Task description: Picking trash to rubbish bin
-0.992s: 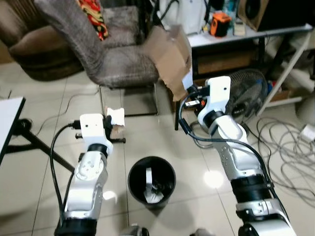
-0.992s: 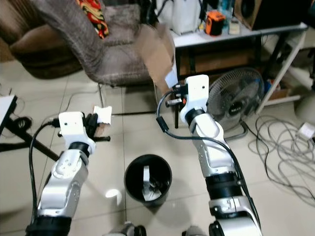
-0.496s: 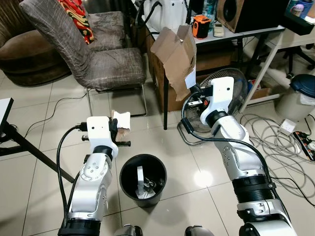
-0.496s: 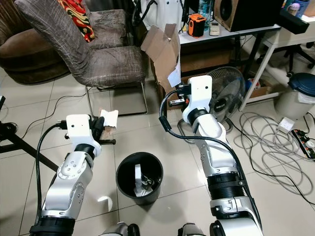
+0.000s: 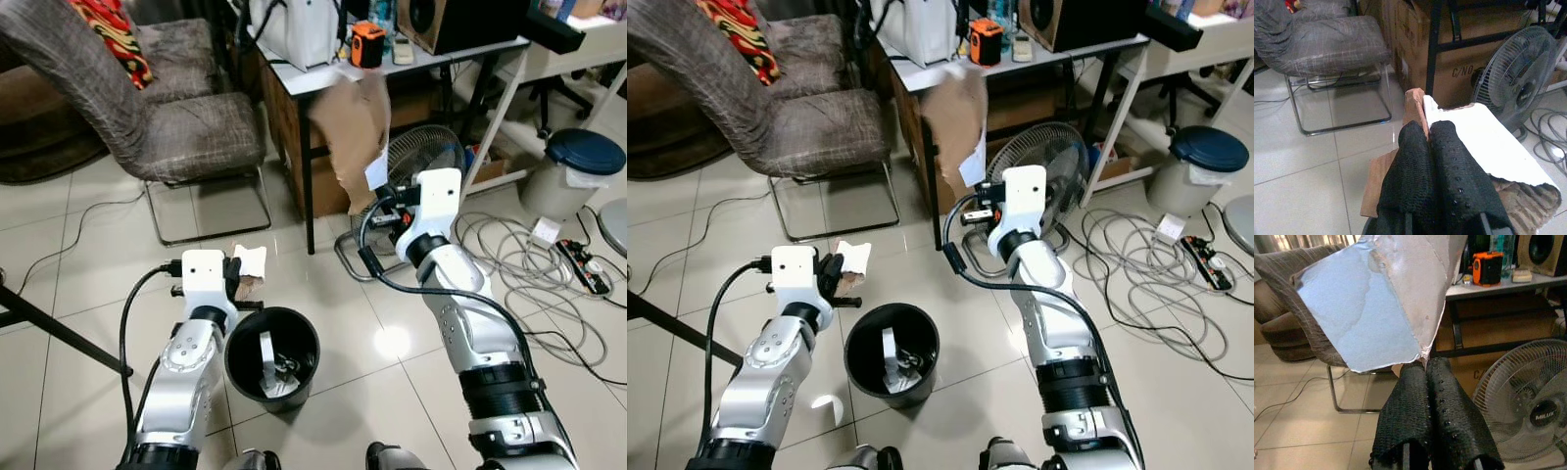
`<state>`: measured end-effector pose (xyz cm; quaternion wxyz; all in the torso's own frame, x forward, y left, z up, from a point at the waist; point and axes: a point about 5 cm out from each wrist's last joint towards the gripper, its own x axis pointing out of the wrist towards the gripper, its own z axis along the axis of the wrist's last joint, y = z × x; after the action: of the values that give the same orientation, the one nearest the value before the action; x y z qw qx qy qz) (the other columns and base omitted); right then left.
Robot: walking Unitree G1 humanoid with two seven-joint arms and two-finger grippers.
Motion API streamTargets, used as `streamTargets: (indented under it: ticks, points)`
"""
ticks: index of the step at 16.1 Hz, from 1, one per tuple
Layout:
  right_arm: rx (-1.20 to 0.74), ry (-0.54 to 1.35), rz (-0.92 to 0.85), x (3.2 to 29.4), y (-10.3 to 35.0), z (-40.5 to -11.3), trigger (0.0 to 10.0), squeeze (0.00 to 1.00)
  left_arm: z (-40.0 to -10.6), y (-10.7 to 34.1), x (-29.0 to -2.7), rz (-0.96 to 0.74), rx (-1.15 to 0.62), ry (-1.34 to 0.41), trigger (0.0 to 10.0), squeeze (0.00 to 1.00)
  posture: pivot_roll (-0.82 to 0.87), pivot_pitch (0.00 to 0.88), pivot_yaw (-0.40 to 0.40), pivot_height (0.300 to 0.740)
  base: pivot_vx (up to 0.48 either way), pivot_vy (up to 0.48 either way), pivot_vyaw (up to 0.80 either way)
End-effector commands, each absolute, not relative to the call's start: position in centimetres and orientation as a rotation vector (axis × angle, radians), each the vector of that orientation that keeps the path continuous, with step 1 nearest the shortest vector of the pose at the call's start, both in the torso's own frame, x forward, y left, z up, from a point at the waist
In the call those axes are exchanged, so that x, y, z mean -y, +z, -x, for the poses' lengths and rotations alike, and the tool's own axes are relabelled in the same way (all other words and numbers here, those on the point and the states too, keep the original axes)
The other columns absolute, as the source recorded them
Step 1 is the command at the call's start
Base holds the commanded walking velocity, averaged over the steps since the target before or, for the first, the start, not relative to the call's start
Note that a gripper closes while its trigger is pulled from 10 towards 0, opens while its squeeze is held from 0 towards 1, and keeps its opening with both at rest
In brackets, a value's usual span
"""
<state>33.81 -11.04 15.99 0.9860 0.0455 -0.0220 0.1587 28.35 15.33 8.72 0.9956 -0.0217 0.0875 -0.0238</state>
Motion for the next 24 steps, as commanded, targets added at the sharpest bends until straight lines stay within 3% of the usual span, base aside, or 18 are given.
streamTargets:
  ticks: [1, 4, 16, 24]
  points:
    - [0.068, 0.324, -0.098, 10.6, 16.5, -33.7, 10.0, 0.0, -28.0, 8.3, -15.8, 0.04, -0.197, -0.056, 0.0, 0.0, -0.08, 0.171, 0.094, 0.74, 0.0, 0.0, 0.0]
    - [0.064, 0.322, -0.103, 10.5, 16.3, -33.4, 10.0, 0.0, -28.0, 7.0, -16.5, 0.032, -0.236, -0.052, 0.0, 0.0, -0.08, 0.187, 0.094, 0.74, 0.0, 0.0, 0.0]
    - [0.061, 0.32, -0.1, 10.2, 16.0, -32.9, 10.0, 0.0, -28.0, 6.6, -16.7, 0.018, -0.259, -0.059, 0.0, 0.0, -0.08, 0.197, 0.11, 0.74, 0.443, 0.0, 0.0]
    - [0.065, 0.339, -0.076, 10.2, 16.0, -32.6, 10.0, 0.0, -27.9, 6.5, -16.7, 0.019, -0.248, -0.039, 0.0, 0.0, -0.08, 0.202, 0.104, 0.74, 0.0, 0.0, 0.0]
